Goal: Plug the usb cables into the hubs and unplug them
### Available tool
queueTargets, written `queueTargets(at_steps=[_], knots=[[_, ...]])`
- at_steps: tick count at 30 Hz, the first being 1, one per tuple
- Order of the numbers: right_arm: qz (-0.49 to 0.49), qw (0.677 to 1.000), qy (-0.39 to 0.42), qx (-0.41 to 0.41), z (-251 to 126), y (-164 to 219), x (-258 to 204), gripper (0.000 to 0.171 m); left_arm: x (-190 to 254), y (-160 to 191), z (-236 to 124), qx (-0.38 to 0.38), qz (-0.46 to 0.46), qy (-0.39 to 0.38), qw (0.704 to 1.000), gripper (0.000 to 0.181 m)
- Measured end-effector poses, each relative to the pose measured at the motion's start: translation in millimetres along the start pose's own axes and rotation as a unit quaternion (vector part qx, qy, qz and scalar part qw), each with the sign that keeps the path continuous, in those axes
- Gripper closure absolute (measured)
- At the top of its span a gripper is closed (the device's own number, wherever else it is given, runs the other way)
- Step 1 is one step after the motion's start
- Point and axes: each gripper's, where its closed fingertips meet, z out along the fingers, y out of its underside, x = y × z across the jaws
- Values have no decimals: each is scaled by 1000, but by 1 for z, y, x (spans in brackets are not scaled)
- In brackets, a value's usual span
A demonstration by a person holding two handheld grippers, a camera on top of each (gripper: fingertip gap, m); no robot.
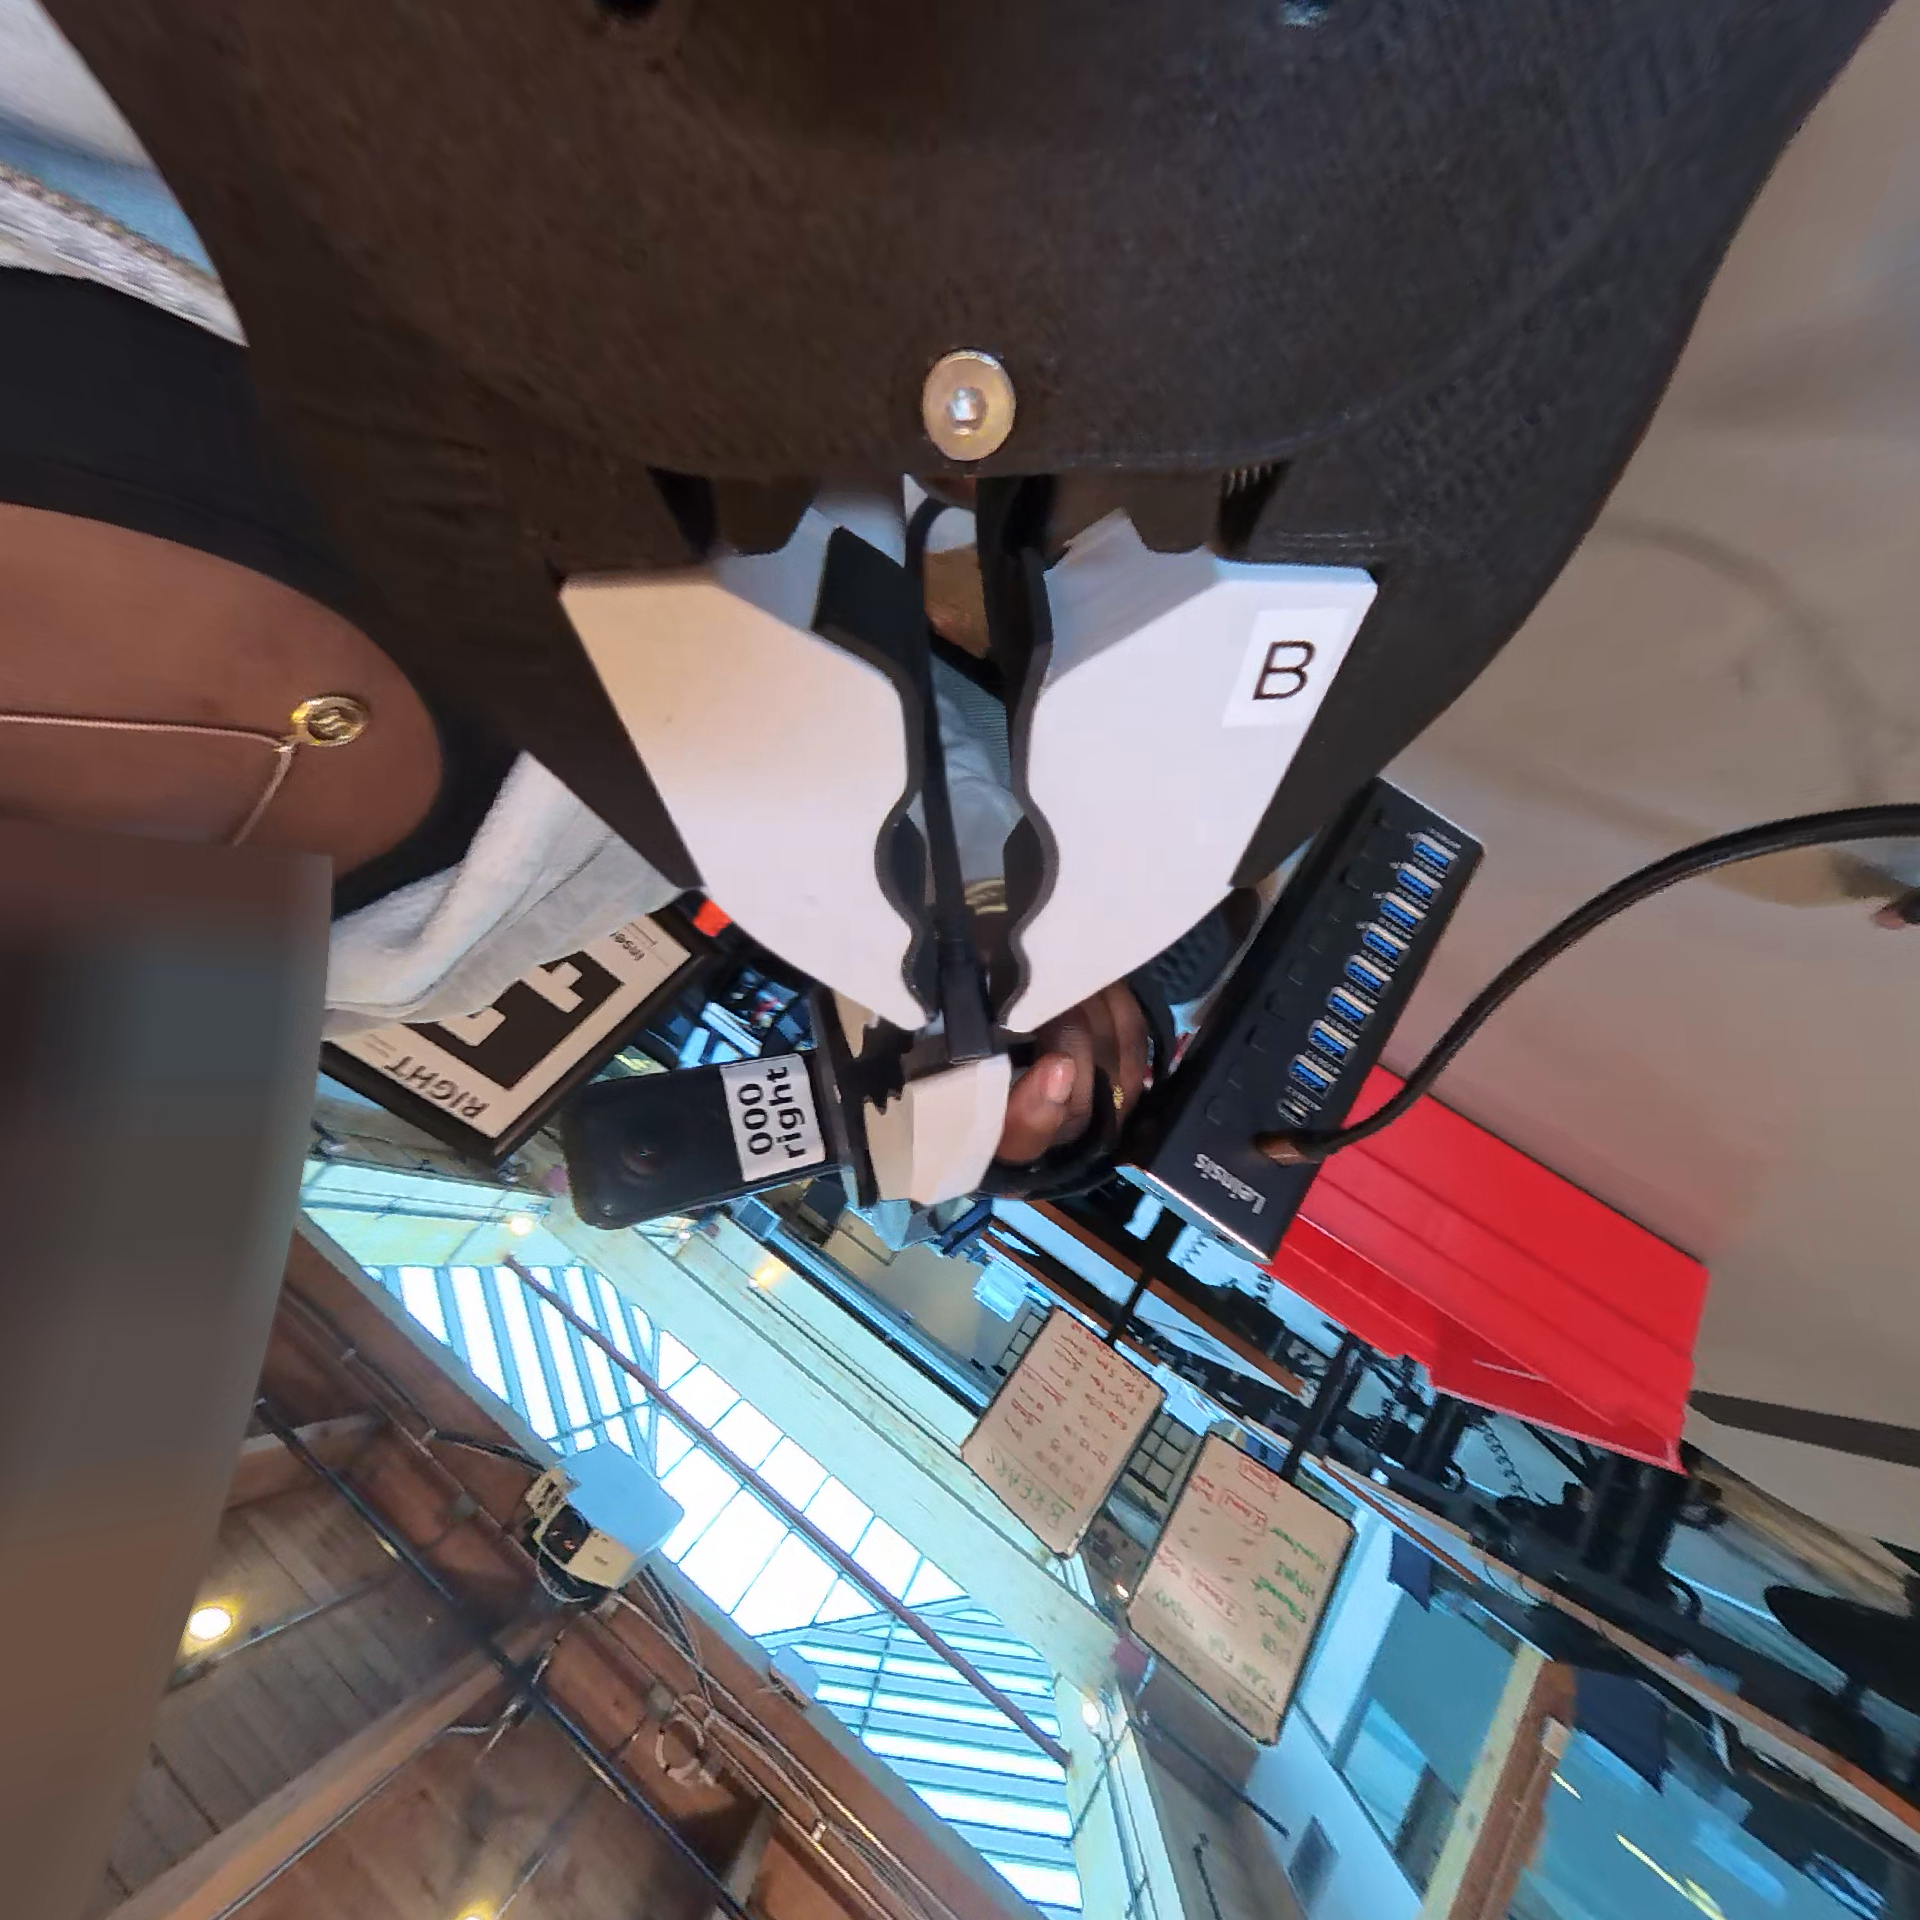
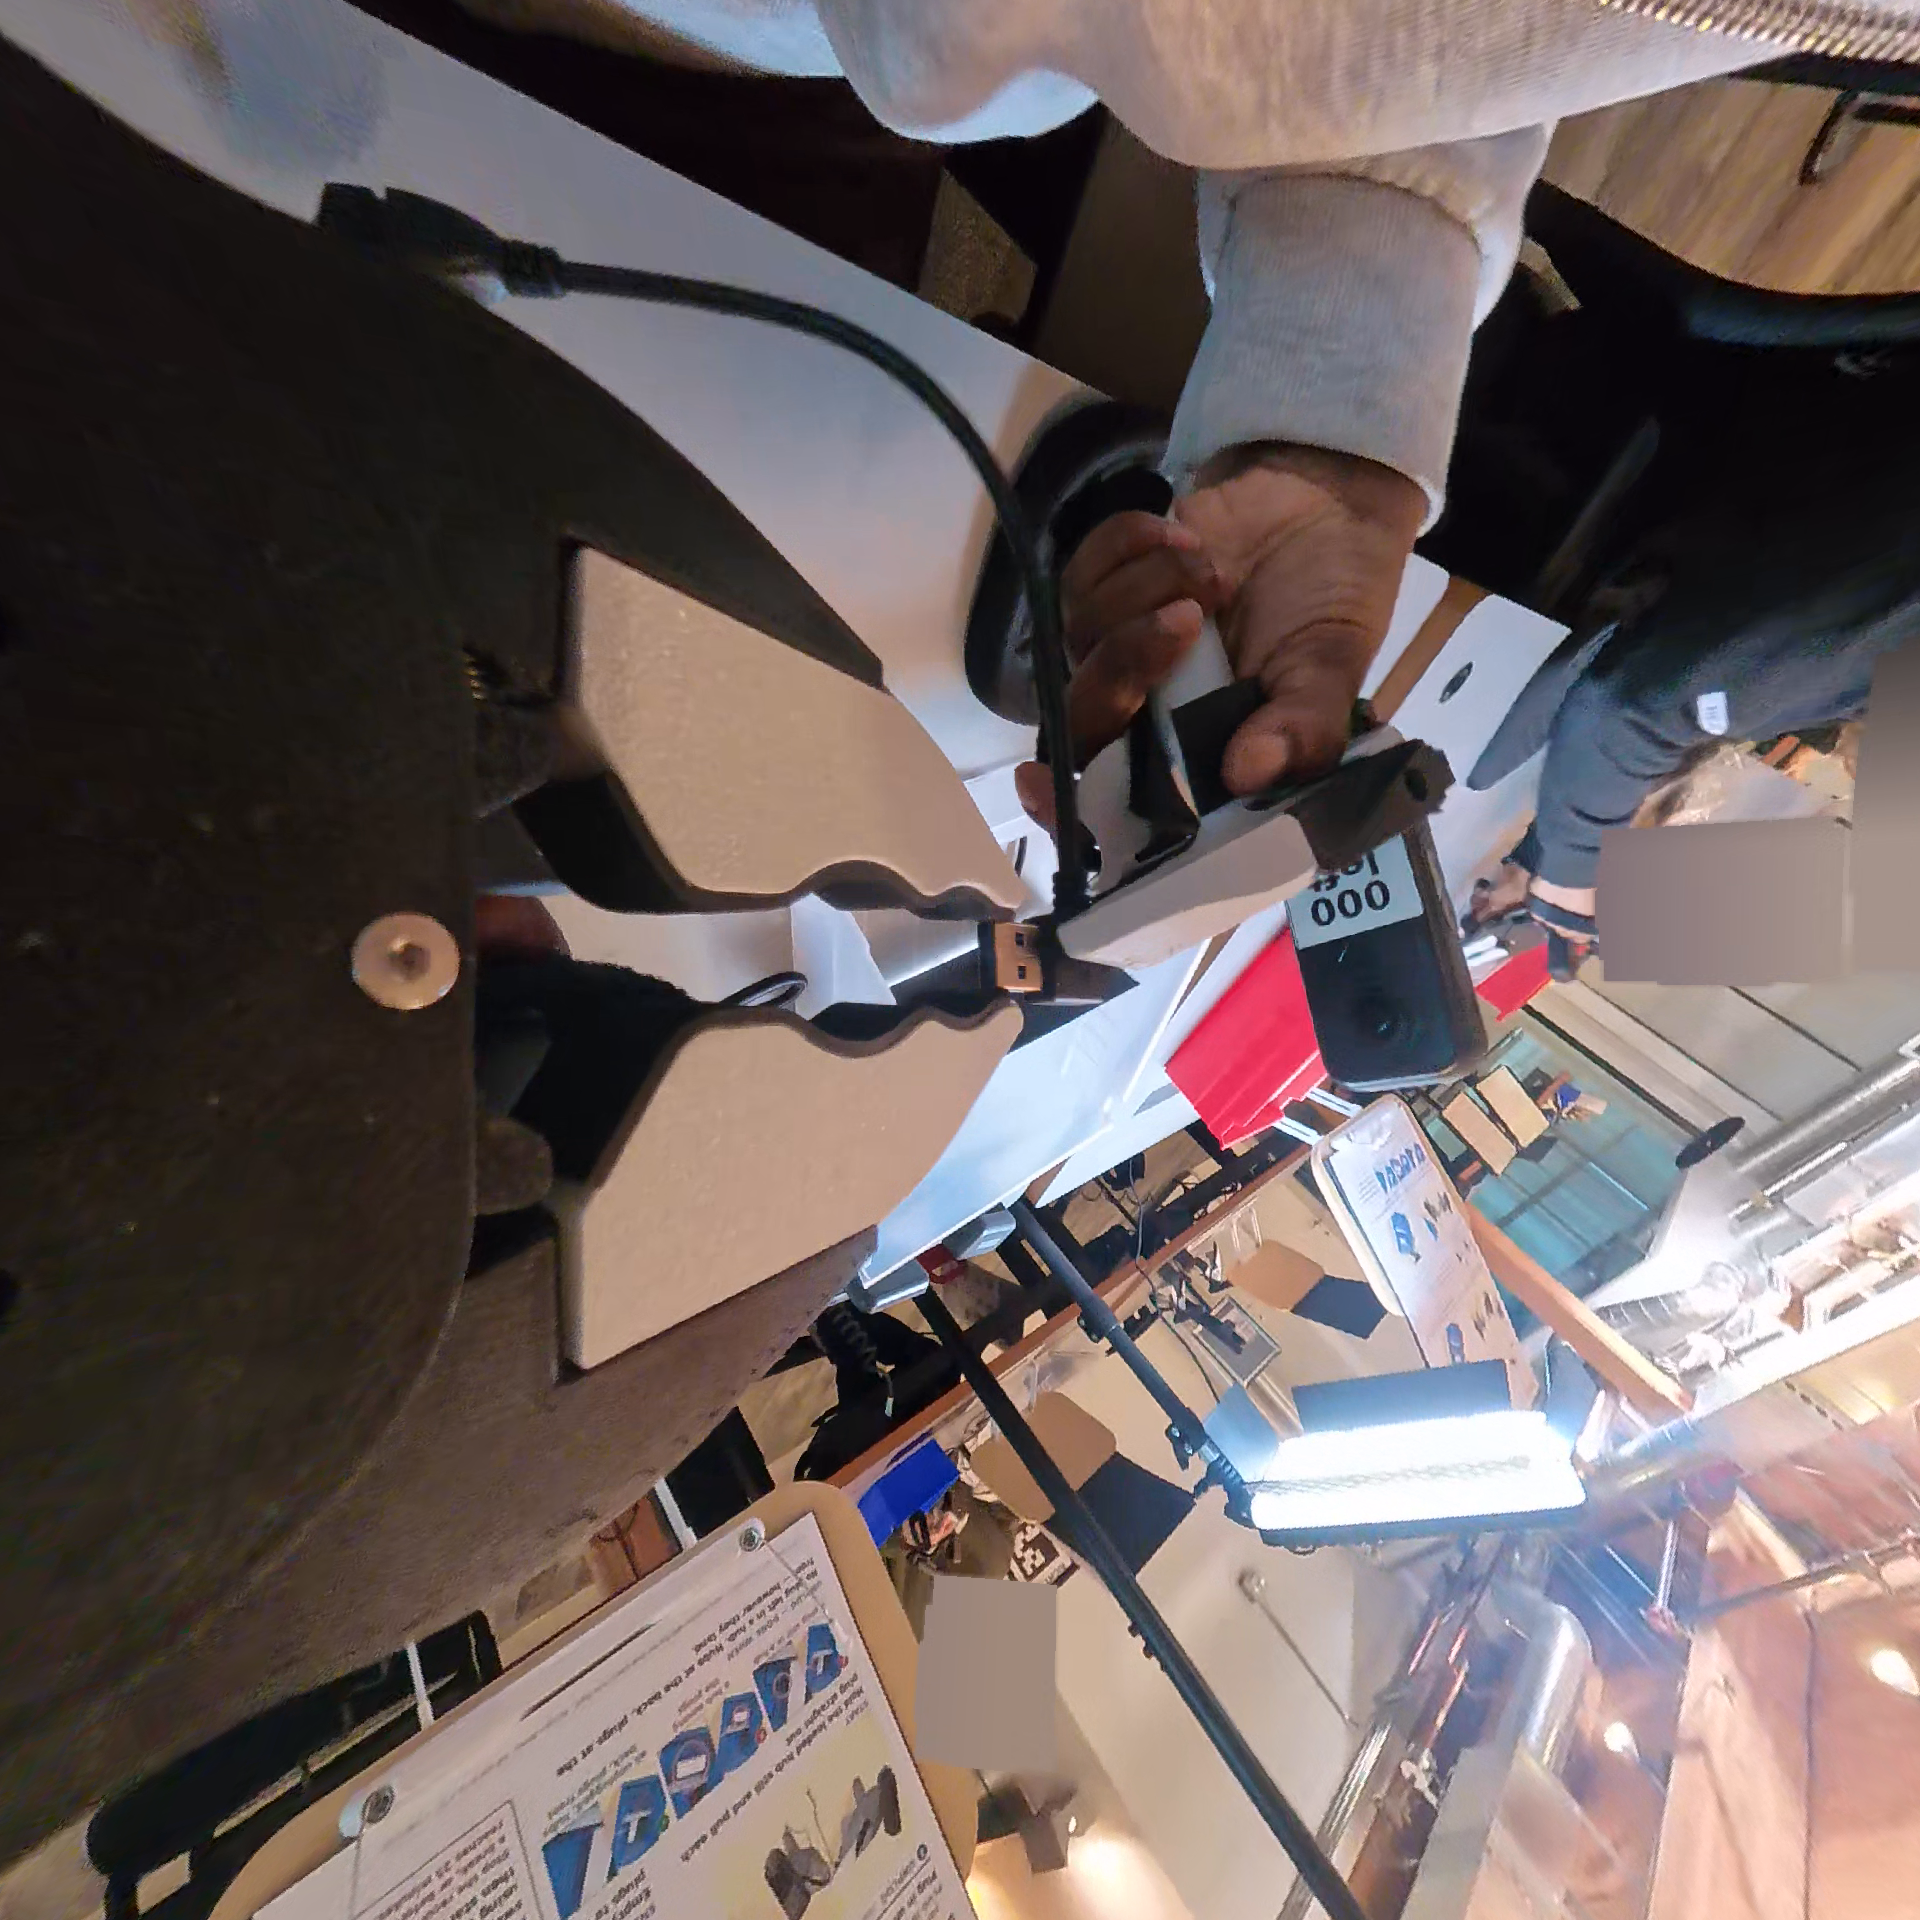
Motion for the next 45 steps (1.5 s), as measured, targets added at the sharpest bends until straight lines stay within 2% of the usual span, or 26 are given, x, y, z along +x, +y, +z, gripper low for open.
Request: queueTargets(at_steps=[1,3,5,9,11,13,16,19,21,22,26,30,32,34,35,37,39,42,45], knots=[[7,1000,5,4,0,0,1,158,0,-1,1,5,9,-1,1000,172],[38,999,17,22,-3,-4,4,157,5,-3,2,17,36,6,999,173],[87,994,38,50,-14,-10,12,148,10,-8,2,31,70,9,997,172],[188,971,92,115,-63,-26,38,129,15,-24,-10,60,143,-16,988,172],[238,959,107,113,-87,-18,47,119,21,-25,-13,59,190,-12,980,173],[283,949,118,76,-103,7,53,107,25,-21,-14,51,250,-12,967,173],[361,927,100,12,-114,57,53,88,29,-10,-12,35,371,-12,928,173],[395,917,53,-38,-104,96,41,83,27,-2,-11,36,497,-28,866,172],[400,914,25,-55,-92,110,36,80,22,0,-11,32,525,-44,849,172],[404,913,9,-55,-87,114,34,80,20,-1,-13,34,541,-50,839,173],[413,908,-42,-51,-73,123,31,84,9,3,-18,29,639,-78,765,173],[417,905,-80,-24,-70,121,26,95,9,5,-20,32,686,-90,721,173],[409,907,-98,-9,-69,118,21,107,12,5,-20,32,712,-95,695,173],[400,912,-94,-1,-68,118,22,108,14,5,-19,27,734,-101,671,172],[398,913,-94,0,-68,118,22,109,15,6,-19,27,740,-102,664,173],[408,909,-86,6,-67,118,25,110,19,4,-18,41,735,-97,670,173],[446,890,-89,20,-67,116,28,110,26,-2,-20,80,718,-90,686,172],[480,873,-81,44,-67,107,34,111,42,-17,-32,161,667,-63,725,173],[506,854,-78,87,-69,94,42,111,42,-19,-35,159,684,-72,708,172]])
